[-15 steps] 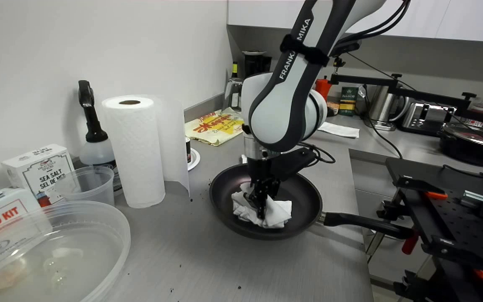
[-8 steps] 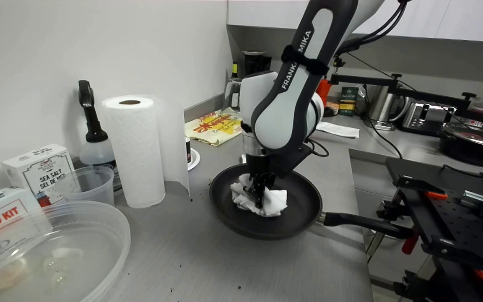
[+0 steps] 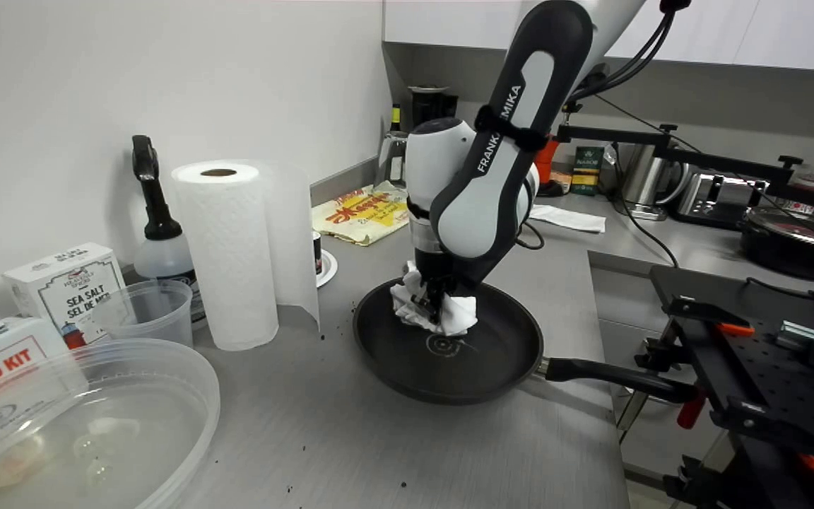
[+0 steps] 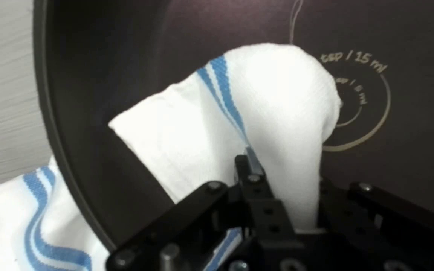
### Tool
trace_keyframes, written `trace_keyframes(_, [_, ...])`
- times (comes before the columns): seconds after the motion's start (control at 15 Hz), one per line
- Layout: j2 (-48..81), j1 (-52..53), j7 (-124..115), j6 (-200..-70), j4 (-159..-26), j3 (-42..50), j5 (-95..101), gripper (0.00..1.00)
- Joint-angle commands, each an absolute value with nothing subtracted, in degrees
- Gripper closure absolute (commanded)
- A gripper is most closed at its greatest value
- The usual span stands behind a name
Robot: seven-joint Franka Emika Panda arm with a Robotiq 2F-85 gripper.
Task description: Pick up the kitchen towel and clean the pan
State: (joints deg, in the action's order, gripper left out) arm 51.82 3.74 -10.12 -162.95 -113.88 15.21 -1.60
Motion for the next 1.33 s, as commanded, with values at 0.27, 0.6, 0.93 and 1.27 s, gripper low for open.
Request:
trace_keyframes(0.27, [57.8, 11.8, -14.5, -171.4, -111.1, 26.1, 3.0, 0.96])
trace_keyframes(0.6, [53.9, 13.4, -13.3, -170.5, -113.8, 26.4, 2.1, 0.96])
trace_keyframes(0.93, [43.8, 16.0, -12.2, -168.2, -118.2, 27.2, 3.1, 0.96])
trace_keyframes(1.27, [29.7, 18.0, -12.3, -159.7, -123.5, 27.1, 7.3, 0.96])
